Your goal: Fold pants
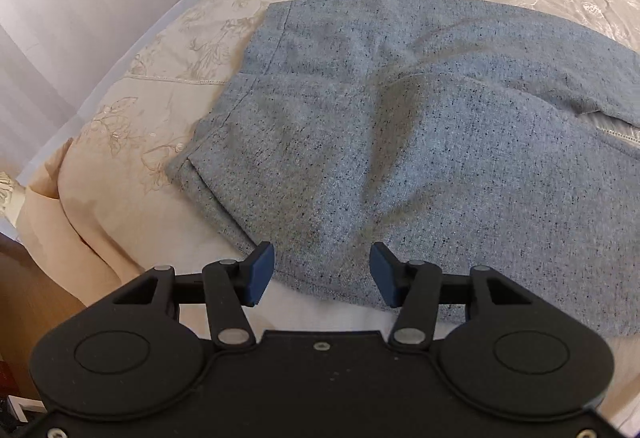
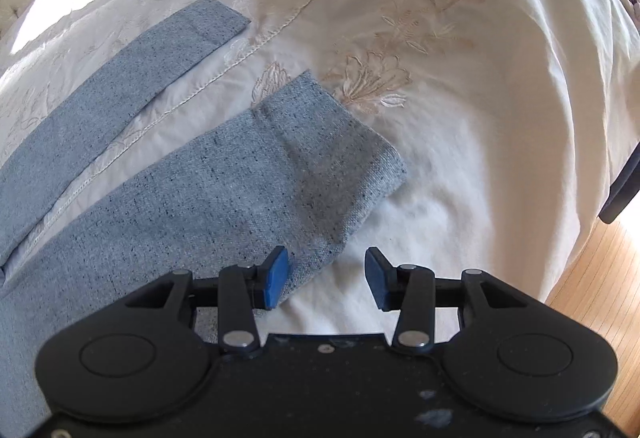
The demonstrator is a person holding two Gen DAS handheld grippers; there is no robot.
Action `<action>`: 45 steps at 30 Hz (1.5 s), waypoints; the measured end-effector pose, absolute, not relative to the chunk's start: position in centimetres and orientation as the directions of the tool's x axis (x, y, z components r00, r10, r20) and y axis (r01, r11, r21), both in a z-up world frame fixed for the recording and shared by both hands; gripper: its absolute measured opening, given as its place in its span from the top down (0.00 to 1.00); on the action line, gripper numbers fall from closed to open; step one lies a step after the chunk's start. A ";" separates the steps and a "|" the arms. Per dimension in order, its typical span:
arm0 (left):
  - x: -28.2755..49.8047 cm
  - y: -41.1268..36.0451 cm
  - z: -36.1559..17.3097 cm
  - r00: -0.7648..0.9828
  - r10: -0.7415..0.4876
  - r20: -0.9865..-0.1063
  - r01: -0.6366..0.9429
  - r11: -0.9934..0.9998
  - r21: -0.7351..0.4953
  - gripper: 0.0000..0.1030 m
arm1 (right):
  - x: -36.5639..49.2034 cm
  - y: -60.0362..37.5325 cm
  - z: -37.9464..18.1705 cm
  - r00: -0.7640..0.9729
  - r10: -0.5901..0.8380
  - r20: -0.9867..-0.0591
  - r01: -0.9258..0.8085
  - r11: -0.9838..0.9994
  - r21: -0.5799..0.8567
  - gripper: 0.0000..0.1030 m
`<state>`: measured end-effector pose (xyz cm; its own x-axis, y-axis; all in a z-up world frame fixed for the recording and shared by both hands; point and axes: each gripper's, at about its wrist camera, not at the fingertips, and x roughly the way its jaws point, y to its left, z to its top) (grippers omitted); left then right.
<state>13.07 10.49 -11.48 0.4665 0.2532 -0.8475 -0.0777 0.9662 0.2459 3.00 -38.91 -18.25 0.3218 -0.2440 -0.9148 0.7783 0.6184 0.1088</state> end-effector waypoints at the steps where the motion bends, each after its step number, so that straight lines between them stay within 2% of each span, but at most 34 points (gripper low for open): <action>1: 13.1 10.5 -11.4 0.465 0.255 -0.848 -0.080 0.966 0.247 0.43 | 3.1 -39.0 -18.4 0.321 -0.237 -0.917 0.780 0.616 0.113 0.56; 6: 13.6 10.1 -11.2 0.481 0.258 -0.838 -0.084 0.965 0.249 0.43 | 7.6 -40.9 -17.7 0.341 -0.285 -0.896 0.753 0.654 0.079 0.59; 13: 14.0 8.5 -10.6 0.496 0.263 -0.827 -0.090 0.963 0.252 0.43 | 9.2 -44.2 -14.1 0.434 -0.312 -0.845 0.749 0.647 0.145 0.60; 26: 11.8 4.5 -9.5 0.492 0.292 -0.820 -0.128 0.956 0.263 0.43 | -0.7 -43.5 -16.5 0.379 -0.167 -0.910 0.760 0.618 0.202 0.59; 41: 10.0 1.9 -7.3 0.521 0.352 -0.777 -0.189 0.936 0.297 0.43 | 3.8 -44.8 -19.6 0.441 -0.045 -0.896 0.719 0.615 0.324 0.60; 42: 10.0 2.0 -7.4 0.517 0.356 -0.778 -0.197 0.935 0.296 0.43 | 3.7 -44.8 -19.6 0.447 -0.036 -0.894 0.720 0.607 0.336 0.61; 43: 10.0 2.1 -7.4 0.514 0.356 -0.780 -0.203 0.934 0.293 0.43 | 3.8 -44.8 -19.7 0.453 -0.022 -0.891 0.717 0.603 0.349 0.66; 44: 9.9 2.3 -7.4 0.511 0.358 -0.782 -0.210 0.934 0.290 0.43 | 3.9 -44.7 -19.8 0.453 -0.012 -0.892 0.713 0.605 0.354 0.80; 45: 9.8 2.4 -7.4 0.508 0.360 -0.783 -0.213 0.933 0.290 0.43 | 4.1 -44.6 -19.9 0.446 -0.006 -0.895 0.709 0.613 0.349 0.88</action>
